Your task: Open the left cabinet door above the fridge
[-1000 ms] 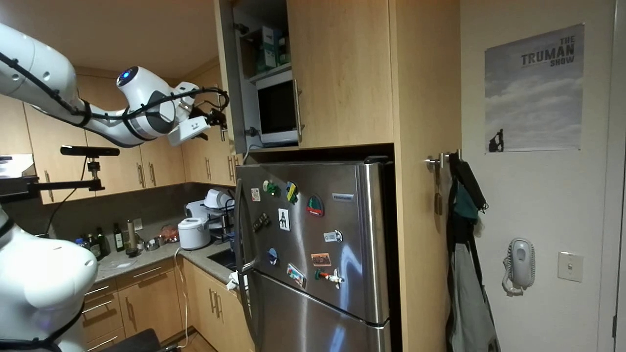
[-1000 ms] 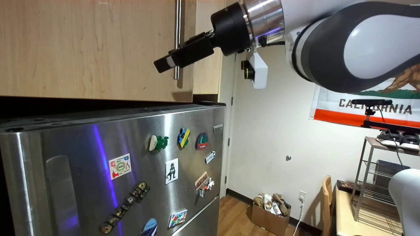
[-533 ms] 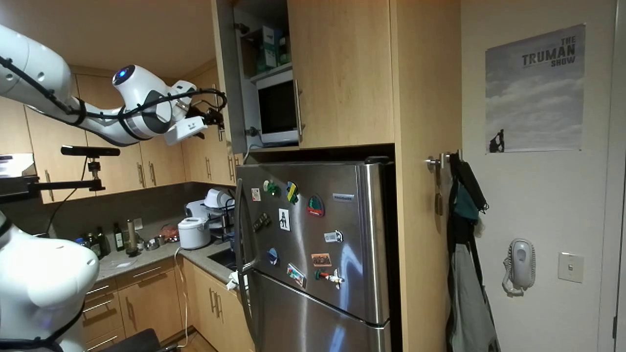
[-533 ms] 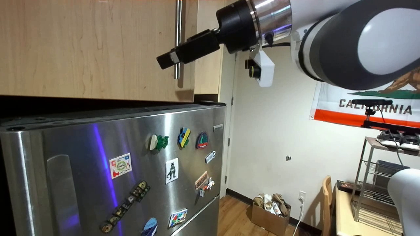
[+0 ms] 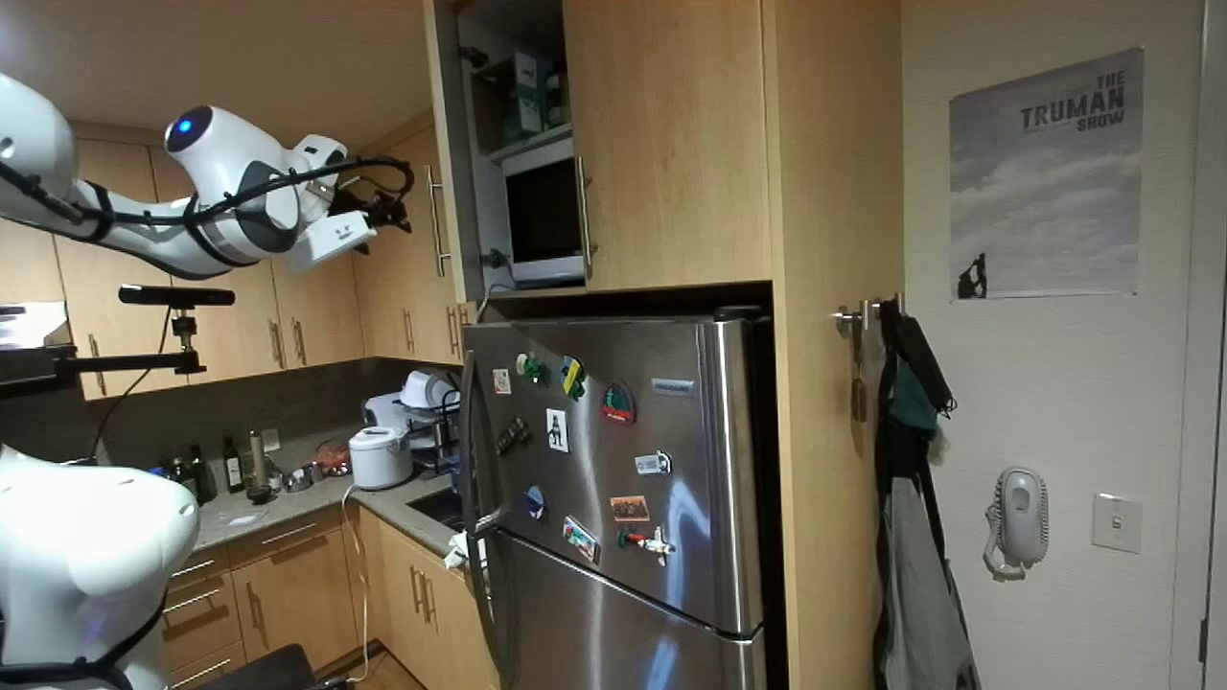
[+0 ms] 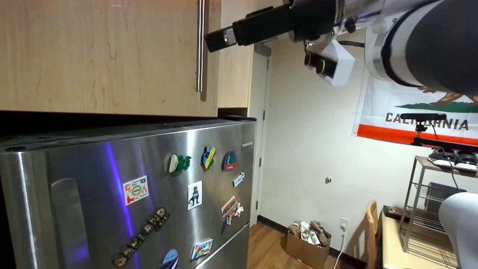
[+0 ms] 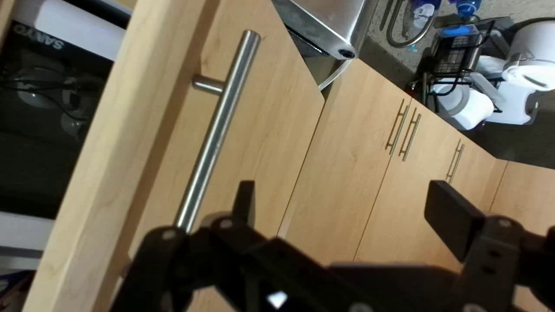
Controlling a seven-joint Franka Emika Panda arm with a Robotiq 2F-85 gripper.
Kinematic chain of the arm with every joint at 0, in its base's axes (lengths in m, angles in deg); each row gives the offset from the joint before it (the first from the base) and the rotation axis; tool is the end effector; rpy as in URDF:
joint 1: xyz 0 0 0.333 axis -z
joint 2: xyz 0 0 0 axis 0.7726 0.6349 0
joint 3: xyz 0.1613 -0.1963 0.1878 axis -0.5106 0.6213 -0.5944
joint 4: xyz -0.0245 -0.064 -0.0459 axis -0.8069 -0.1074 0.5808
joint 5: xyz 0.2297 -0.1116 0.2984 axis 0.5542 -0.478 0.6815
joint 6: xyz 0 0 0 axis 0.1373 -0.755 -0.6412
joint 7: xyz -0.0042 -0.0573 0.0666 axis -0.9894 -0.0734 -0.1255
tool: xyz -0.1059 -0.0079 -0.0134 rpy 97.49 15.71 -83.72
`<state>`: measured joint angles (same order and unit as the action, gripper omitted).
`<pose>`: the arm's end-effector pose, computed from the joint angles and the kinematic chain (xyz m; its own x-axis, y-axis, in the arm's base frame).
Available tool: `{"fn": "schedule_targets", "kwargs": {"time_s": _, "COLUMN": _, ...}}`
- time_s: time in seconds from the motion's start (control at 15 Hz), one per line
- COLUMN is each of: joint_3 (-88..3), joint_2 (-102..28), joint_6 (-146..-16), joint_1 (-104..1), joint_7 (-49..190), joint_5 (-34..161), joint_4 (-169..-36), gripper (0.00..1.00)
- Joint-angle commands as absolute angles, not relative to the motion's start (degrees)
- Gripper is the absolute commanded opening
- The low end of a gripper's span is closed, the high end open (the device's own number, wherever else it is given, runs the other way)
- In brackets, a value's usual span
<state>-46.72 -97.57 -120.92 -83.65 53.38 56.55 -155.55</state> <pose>0.2929 0.2111 0.6720 0.0281 0.4711 0.8816 0.5897 -0.7200 0.3659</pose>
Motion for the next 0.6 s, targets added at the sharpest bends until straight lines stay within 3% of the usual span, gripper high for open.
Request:
{"fn": "schedule_targets", "kwargs": {"time_s": 0.0, "joint_3": -46.1, "joint_2": -100.9, "joint_6": -120.7, "joint_1": -85.1, "joint_7": 51.2, "joint_5": 57.8, "joint_4": -157.8, "gripper": 1.00}}
{"fn": "schedule_targets", "kwargs": {"time_s": 0.53, "joint_3": -46.7, "joint_2": -100.3, "joint_6": -120.9, "joint_1": -83.8, "joint_7": 52.4, "joint_5": 57.9, "joint_4": -158.0, "gripper": 1.00}}
